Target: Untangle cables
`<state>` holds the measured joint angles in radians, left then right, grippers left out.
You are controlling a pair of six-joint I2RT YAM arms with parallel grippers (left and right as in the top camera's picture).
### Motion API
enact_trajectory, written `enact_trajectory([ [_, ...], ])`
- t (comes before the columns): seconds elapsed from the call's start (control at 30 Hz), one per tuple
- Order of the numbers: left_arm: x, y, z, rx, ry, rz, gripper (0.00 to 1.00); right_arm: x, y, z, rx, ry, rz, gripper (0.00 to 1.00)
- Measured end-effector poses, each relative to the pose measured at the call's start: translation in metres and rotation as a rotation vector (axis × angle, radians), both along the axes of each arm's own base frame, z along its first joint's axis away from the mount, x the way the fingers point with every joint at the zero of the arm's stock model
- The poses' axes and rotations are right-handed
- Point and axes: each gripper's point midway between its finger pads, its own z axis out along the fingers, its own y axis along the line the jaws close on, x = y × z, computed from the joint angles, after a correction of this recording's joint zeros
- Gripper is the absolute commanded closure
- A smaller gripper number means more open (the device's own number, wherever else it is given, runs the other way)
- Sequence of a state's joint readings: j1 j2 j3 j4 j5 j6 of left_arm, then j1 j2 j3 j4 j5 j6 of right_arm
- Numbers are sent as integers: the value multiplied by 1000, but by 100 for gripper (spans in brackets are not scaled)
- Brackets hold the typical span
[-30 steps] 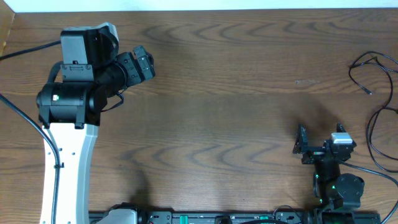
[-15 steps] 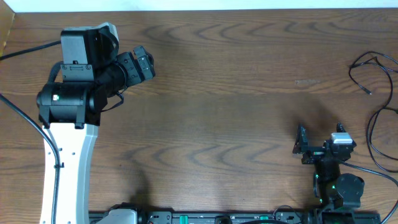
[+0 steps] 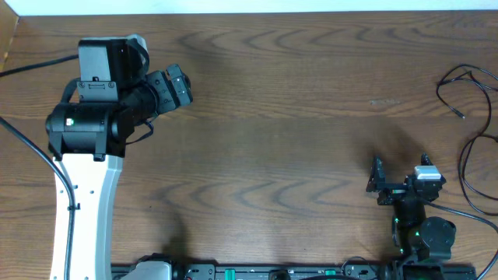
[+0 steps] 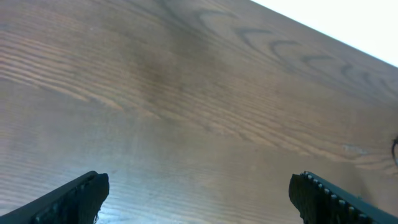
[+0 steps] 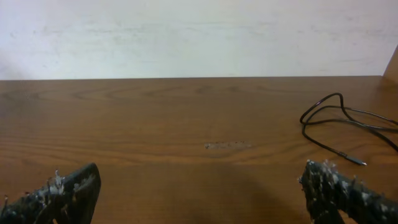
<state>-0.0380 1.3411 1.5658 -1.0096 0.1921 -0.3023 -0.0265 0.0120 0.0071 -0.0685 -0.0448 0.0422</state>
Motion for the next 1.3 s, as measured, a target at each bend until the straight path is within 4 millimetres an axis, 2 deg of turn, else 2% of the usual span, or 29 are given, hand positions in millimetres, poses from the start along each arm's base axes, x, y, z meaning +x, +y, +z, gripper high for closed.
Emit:
enact_trajectory([
  [0.1,-3,3,-3,25,1,-4,2,0,0,0,0,0,0,1],
  [0.23,-21,9,-11,56,-15,10,2,0,0,0,0,0,0,1],
  [0.43,-49,21,1,98,-257,56,2,0,0,0,0,-1,-1,1],
  [0.53,-63,25,-1,102,-393,73,2,0,0,0,0,0,0,1],
  [0.6,-72,26,-6,100,-476,83,2,0,0,0,1,0,0,1],
  [0.7,-90,28,-28,99,-553,95,2,0,0,0,2,-1,0,1],
  [0.83,-104,31,-47,100,-647,115,2,0,0,0,3,0,-1,1],
  [1.0,-107,38,-62,116,-776,155,2,0,0,0,3,-1,0,1],
  [1.3,-97,43,-101,142,-916,182,2,0,0,0,3,0,0,1],
])
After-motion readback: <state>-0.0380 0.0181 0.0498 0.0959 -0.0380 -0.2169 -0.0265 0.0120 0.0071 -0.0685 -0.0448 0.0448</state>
